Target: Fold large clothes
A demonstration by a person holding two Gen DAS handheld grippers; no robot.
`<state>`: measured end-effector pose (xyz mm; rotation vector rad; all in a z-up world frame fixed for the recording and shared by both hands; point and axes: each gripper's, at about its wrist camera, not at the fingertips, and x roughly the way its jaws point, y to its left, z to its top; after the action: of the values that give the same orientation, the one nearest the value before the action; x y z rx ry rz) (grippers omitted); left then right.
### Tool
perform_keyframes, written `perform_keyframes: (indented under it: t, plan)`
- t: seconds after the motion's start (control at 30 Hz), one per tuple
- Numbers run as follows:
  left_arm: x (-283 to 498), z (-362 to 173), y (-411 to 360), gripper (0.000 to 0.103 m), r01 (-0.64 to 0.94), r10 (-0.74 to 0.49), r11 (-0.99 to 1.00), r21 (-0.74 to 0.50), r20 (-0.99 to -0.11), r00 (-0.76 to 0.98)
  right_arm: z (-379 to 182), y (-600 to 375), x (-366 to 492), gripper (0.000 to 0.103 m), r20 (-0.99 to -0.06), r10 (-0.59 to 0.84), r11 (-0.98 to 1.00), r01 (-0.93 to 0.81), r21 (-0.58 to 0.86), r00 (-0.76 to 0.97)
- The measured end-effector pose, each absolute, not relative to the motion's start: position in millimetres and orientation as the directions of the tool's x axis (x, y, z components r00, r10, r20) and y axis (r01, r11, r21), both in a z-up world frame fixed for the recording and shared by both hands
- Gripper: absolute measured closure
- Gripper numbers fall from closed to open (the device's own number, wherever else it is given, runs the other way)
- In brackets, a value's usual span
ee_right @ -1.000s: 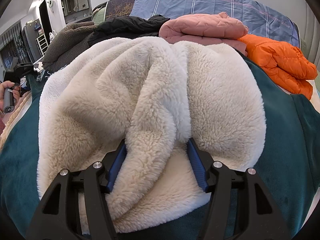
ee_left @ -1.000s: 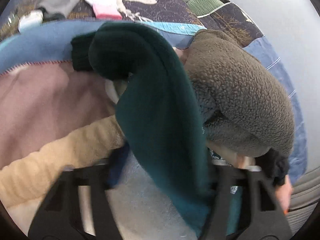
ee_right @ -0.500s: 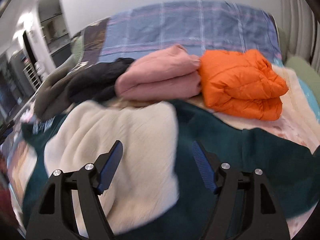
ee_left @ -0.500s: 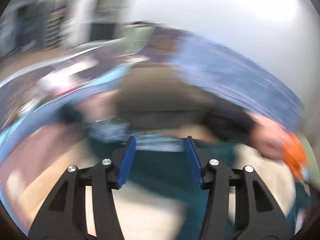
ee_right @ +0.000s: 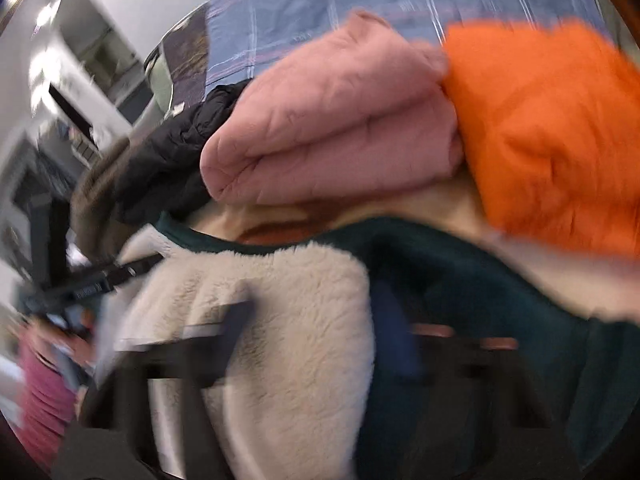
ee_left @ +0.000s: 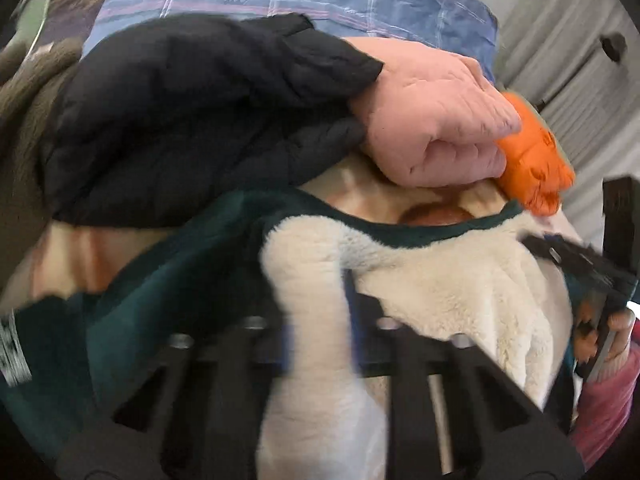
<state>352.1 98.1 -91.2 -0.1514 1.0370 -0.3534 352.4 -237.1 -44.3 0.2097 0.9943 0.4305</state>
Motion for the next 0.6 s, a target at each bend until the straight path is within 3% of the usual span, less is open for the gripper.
perform_keyframes:
  t: [0.07, 0.1, 0.17, 0.2, 0.27, 0.33, 0.4, 0.43, 0.47, 0.5, 0.53, 0.6]
  plan:
    - [353.9, -80.1, 100.0, 0.091, 0.222, -0.347, 0.937, -0.269, -0.779, 0.522, -39.3, -245.6, 359.3, 0.096, -0.717, 0.434, 0.9, -0.22, 0.377, 0.546]
    - [355.7, -74.4, 101.0, 0.092, 0.226, -0.33, 0.943, -0.242, -0.748, 0.576, -39.6, -253.0, 364.7, 0.103, -0.707, 0.354, 0.931, -0.159, 0.328, 0.612]
    - [361.4, -82.2, 95.5, 0.092, 0.228, -0.293, 0.955, -0.19, -0.735, 0.611, -56.7, -263.3, 376.0, 0.103, -0.745, 0.195, 0.977, -0.058, 0.206, 0.637]
    - [364.9, -98.4, 94.1, 0.091, 0.222, -0.279, 0.959, -0.178, -0.747, 0.604, -84.0, -275.4, 383.9, 0.103, -0.796, 0.196, 0.971, 0.002, 0.24, 0.574]
    - [365.8, -118.1, 97.8, 0.09, 0.215, -0.29, 0.956, -0.198, -0.745, 0.6, -100.2, -290.2, 379.3, 0.103, -0.782, 0.275, 0.937, 0.027, 0.349, 0.559]
    - [362.3, -109.6, 102.3, 0.089, 0.224, -0.313, 0.949, -0.22, -0.728, 0.61, -81.5, -293.0, 368.2, 0.103, -0.743, 0.302, 0.924, 0.007, 0.381, 0.597]
    - [357.6, -101.3, 106.1, 0.083, 0.222, -0.315, 0.949, -0.225, -0.731, 0.605, -55.9, -293.1, 357.8, 0.097, -0.691, 0.359, 0.9, -0.037, 0.434, 0.627]
    - [353.2, -99.3, 107.5, 0.075, 0.217, -0.301, 0.953, -0.211, -0.732, 0.612, -40.1, -291.5, 350.9, 0.073, -0.651, 0.4, 0.879, -0.07, 0.471, 0.645]
    - [350.7, -98.0, 103.6, 0.056, 0.202, -0.268, 0.963, -0.18, -0.73, 0.629, -27.8, -288.0, 345.3, 0.04, -0.626, 0.419, 0.871, -0.096, 0.483, 0.657]
    - [345.9, -95.0, 102.3, 0.054, 0.202, -0.251, 0.967, -0.156, -0.721, 0.646, -15.0, -277.6, 339.5, 0.027, -0.618, 0.431, 0.874, -0.134, 0.467, 0.657]
    - [343.1, -93.8, 102.9, 0.054, 0.213, -0.26, 0.964, -0.157, -0.715, 0.649, -12.5, -267.4, 338.6, 0.022, -0.634, 0.442, 0.879, -0.166, 0.447, 0.634]
    - [341.9, -94.7, 105.1, 0.062, 0.203, -0.258, 0.965, -0.163, -0.716, 0.649, -27.5, -233.7, 344.8, 0.022, -0.752, 0.431, 0.902, -0.201, 0.383, 0.499]
